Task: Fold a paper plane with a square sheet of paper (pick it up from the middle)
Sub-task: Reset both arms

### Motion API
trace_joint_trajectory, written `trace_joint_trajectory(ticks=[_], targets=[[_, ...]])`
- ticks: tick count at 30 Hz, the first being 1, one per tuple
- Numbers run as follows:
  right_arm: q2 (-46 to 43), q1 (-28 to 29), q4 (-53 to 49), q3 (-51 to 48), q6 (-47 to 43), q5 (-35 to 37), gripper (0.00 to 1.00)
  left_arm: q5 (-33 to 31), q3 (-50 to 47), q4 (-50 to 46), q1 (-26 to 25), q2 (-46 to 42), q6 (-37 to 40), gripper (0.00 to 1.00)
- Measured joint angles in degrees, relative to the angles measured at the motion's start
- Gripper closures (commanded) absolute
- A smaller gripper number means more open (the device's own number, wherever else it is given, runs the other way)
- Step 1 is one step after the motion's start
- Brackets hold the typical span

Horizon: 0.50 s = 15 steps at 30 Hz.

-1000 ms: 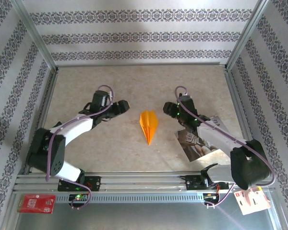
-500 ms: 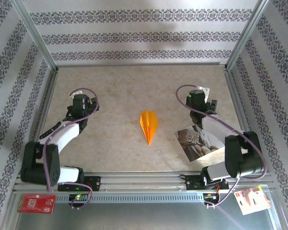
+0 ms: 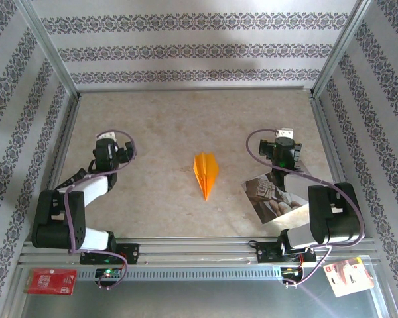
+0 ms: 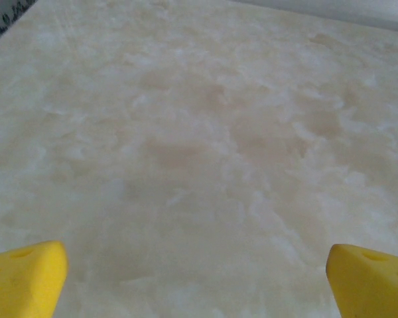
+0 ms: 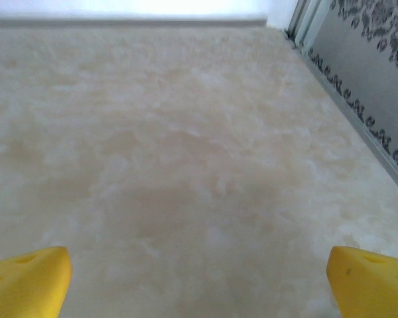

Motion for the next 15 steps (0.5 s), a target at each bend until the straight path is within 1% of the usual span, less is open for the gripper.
trace_joint_trajectory(ticks=[2, 4, 8, 9, 11, 12, 13, 15], targets=[[1.0, -0.4, 6.6, -3.5, -0.4, -1.5, 0.02, 0.1, -3.7, 2.7, 0.0, 0.2, 1.3, 0.00], [4.0, -0.5, 12.2, -6.0, -0.8, -2.4, 0.02, 0.3, -6.4, 6.2, 0.0, 0.2, 2.7, 0.00], [5.7, -0.5, 14.7, -7.3, -0.8, -3.4, 0.02, 0.9, -9.1, 14.3, 0.0, 0.6, 4.7, 0.00], [5.7, -0.5, 16.0, -7.3, -0.8, -3.4, 0.02, 0.9, -9.3, 17.4, 0.0, 2.0, 5.1, 0.01], [5.7, -0.8, 17.7, -7.3, -0.8, -3.5, 0.02, 0.9, -9.3, 25.5, 0.0, 7.8, 6.0, 0.00], [5.7, -0.9, 18.2, -7.3, -0.8, -3.4, 0.02, 1.0, -9.1, 26.2, 0.0, 10.2, 6.1, 0.00], [5.7, -0.9, 18.5, -7.3, -0.8, -3.4, 0.02, 0.9, -9.1, 25.3, 0.0, 10.9, 6.1, 0.00], [5.7, -0.9, 18.9, -7.3, -0.8, -3.4, 0.02, 0.7, -8.9, 26.5, -0.1, 11.6, 6.6, 0.00]])
